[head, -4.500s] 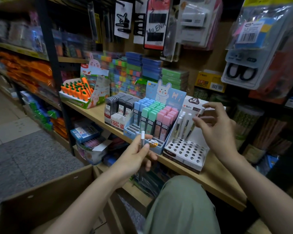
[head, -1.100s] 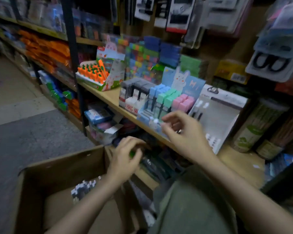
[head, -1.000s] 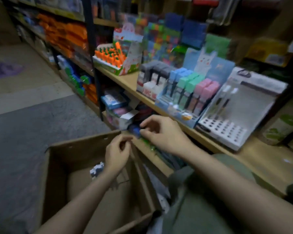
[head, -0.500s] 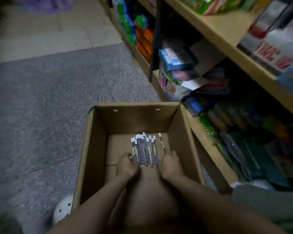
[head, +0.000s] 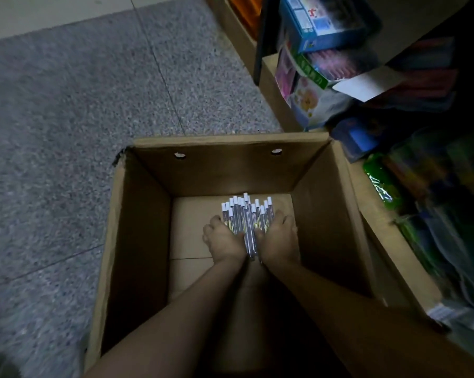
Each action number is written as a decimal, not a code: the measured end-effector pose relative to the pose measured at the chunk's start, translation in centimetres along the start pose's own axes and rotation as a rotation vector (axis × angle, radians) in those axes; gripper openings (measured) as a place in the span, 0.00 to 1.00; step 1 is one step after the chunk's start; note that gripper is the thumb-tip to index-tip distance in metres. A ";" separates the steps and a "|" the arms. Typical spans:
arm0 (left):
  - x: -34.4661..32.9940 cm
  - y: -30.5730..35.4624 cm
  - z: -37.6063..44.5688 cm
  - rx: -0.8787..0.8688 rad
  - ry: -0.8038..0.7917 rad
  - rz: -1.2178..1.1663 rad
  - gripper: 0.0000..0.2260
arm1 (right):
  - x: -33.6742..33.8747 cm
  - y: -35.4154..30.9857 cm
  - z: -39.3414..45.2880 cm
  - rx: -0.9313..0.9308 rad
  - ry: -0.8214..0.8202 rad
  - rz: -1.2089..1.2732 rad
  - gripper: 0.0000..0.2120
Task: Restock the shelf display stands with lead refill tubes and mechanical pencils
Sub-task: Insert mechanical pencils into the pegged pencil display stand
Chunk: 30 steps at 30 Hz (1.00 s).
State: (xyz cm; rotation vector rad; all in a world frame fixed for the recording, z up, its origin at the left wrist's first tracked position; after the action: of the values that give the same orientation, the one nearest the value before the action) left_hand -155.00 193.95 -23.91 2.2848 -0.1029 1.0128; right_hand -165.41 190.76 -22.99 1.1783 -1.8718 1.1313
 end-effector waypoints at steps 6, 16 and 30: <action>-1.4 0.4 -0.3 -0.017 -0.030 0.006 0.15 | 0.0 -0.1 -0.2 -0.136 -0.033 0.123 0.20; -1.4 0.0 -0.1 -0.096 -0.080 -0.050 0.13 | -0.6 -0.3 -0.4 -0.237 -0.060 0.119 0.14; 6.8 3.5 -7.0 -0.110 -0.570 -0.653 0.16 | 6.9 -1.9 -7.7 -0.090 -0.283 0.997 0.12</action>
State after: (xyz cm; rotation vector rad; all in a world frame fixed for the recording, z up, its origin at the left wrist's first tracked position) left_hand -155.79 196.41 -13.88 2.2022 0.3259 0.0179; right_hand -165.83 194.82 -13.28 0.2964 -2.8153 1.3727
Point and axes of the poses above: each hand's wrist, its own z-axis towards the middle knuckle, its own x-axis out of the back of the hand, y = z × x, the point moved 2 cm from there along z, towards the middle knuckle
